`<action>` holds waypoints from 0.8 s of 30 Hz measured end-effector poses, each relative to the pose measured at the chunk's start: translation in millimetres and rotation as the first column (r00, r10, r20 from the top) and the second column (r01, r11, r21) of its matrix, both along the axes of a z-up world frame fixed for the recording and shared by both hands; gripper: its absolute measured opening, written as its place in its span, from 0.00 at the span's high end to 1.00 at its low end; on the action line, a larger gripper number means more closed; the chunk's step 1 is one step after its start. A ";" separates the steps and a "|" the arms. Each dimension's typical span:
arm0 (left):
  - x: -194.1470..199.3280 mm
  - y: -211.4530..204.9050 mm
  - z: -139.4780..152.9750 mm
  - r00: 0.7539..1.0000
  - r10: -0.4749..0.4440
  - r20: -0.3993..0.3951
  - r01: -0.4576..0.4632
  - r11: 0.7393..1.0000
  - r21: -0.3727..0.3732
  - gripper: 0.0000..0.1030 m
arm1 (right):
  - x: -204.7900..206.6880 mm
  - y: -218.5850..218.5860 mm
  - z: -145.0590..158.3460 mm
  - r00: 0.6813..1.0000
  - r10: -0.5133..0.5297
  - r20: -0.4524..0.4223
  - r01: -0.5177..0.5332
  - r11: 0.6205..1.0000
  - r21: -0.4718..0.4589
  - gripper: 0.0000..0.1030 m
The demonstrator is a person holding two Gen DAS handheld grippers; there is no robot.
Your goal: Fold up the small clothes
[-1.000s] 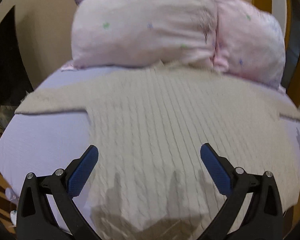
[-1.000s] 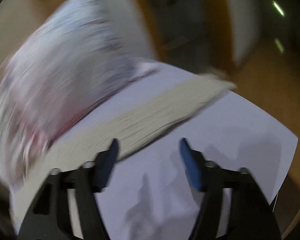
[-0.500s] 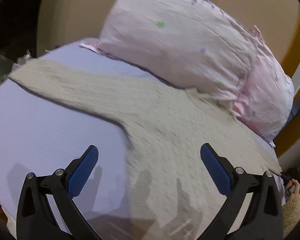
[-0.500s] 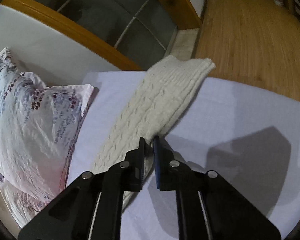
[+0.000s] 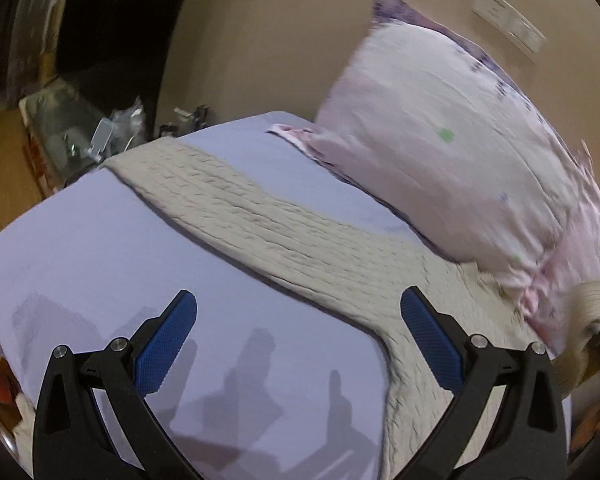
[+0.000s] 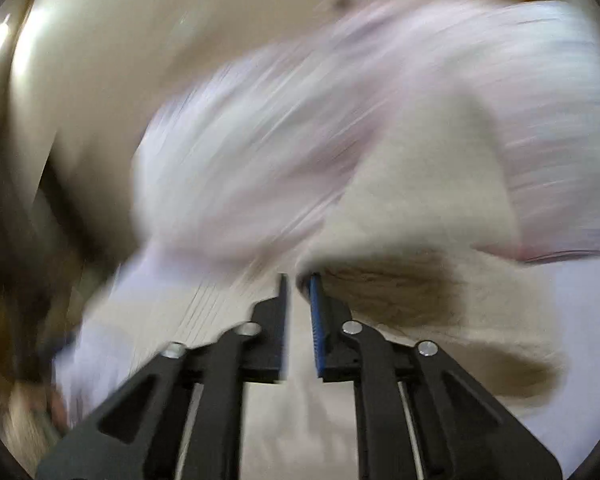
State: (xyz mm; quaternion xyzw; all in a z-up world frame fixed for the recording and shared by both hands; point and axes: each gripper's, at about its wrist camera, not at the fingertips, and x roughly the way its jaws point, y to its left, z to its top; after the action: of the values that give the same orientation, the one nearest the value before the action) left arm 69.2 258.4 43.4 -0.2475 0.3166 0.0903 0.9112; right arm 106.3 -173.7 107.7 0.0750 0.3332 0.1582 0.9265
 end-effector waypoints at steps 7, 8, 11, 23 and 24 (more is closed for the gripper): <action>3.9 63.4 -20.5 0.987 0.162 -0.020 -0.163 0.974 -0.155 0.18 | -22.9 10.6 -8.7 1.000 0.010 0.020 -0.011 1.000 0.020 0.46; 7.0 75.2 -25.2 0.980 0.195 -0.035 -0.198 0.963 -0.182 0.21 | -31.4 -3.0 -0.9 0.999 -0.032 0.038 0.031 0.999 0.030 0.45; 15.0 101.7 -36.0 0.965 0.254 -0.064 -0.262 0.932 -0.251 0.27 | -44.5 -41.7 6.0 0.991 -0.126 0.050 0.124 0.991 0.039 0.40; 42.8 161.0 -53.3 0.927 0.367 -0.081 -0.363 0.822 -0.439 0.67 | -85.2 -126.3 -2.6 0.945 -0.326 0.024 0.327 0.945 -0.020 0.33; 45.6 165.4 -57.0 0.924 0.369 -0.097 -0.371 0.811 -0.452 0.76 | -87.1 -129.4 -4.0 0.942 -0.334 0.026 0.335 0.942 -0.023 0.32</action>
State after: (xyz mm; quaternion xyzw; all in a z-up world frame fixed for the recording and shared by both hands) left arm 114.8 423.7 -13.5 -0.5136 0.2768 0.1883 0.7900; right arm 19.3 -303.2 103.7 0.1162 0.3075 -0.0050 0.9444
